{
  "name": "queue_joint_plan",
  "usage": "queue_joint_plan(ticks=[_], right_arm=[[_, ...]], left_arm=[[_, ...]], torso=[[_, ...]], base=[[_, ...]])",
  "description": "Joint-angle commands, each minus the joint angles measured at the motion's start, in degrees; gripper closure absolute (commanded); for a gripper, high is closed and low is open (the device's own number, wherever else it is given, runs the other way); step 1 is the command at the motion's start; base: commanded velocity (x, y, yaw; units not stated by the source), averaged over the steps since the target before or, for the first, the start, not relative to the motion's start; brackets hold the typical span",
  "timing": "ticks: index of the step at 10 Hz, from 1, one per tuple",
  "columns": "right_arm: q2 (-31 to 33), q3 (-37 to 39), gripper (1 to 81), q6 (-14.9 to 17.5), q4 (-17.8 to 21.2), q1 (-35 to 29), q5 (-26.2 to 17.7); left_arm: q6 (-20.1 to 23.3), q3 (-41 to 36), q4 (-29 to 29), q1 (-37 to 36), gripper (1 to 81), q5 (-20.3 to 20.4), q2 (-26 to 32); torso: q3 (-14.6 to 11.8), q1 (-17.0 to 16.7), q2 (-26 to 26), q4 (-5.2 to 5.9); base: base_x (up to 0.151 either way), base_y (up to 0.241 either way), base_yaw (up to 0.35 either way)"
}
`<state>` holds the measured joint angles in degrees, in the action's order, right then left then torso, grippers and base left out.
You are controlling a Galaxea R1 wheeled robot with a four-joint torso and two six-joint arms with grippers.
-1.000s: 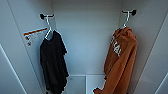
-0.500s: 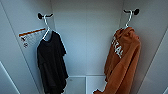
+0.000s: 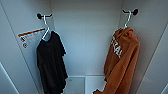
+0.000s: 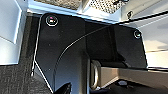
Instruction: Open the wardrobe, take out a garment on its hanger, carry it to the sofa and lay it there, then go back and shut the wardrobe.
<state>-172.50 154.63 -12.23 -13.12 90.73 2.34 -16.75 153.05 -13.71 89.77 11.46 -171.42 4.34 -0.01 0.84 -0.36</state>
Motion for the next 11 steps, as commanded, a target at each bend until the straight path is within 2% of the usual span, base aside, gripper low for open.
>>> queue_joint_plan(ticks=[1, 3, 7, 8, 9, 10, 11], right_arm=[[-0.15, -0.04, 1.0, 0.1, -0.33, -1.74, -2.87], [-0.15, -0.04, 1.0, 0.01, -0.24, -1.74, -2.78], [-0.07, -0.04, 1.0, -0.08, -0.07, -1.82, -2.43], [0.02, -0.04, 1.0, -0.25, 0.02, -1.82, -2.42], [0.11, -0.04, 1.0, -0.08, -0.15, -1.82, -2.25], [0.11, -0.04, 1.0, -0.08, 0.02, -1.82, -2.16], [0.02, -0.04, 1.0, -0.08, 0.11, -1.91, -2.16]], left_arm=[[0.05, -1.44, -0.61, -2.45, 1.0, -2.41, 0.64], [0.05, -4.5, -0.52, -3.06, 1.0, -2.49, 2.22], [0.05, -5.22, -0.61, -4.03, 1.0, -2.49, 2.93], [0.05, -6.08, -0.7, -4.82, 1.0, -2.49, 3.36], [0.05, -8.88, -1.57, -5.7, 1.0, -2.58, 4.76], [0.05, -14.57, -2.02, -7.18, 1.0, -2.67, 8.16], [0.05, -18.93, -2.02, -9.2, 1.0, -3.02, 11.01]], torso=[[0.0, 0.01, 0.0, -5.31], [0.0, 0.01, 0.0, -8.58], [0.0, 0.01, 0.0, -16.78], [0.0, 0.01, 0.0, -13.42], [0.02, 0.01, 0.0, -15.33], [0.02, 0.01, 0.0, -16.63], [0.0, 0.01, 0.0, -17.11]], base=[[0.0, 0.0, 0.0], [0.0, 0.0, 0.0], [0.0, 0.0, 0.0], [0.0, 0.0, 0.0], [0.0, 0.0, 0.0], [0.0, 0.0, 0.0], [0.0, 0.0, 0.0]])
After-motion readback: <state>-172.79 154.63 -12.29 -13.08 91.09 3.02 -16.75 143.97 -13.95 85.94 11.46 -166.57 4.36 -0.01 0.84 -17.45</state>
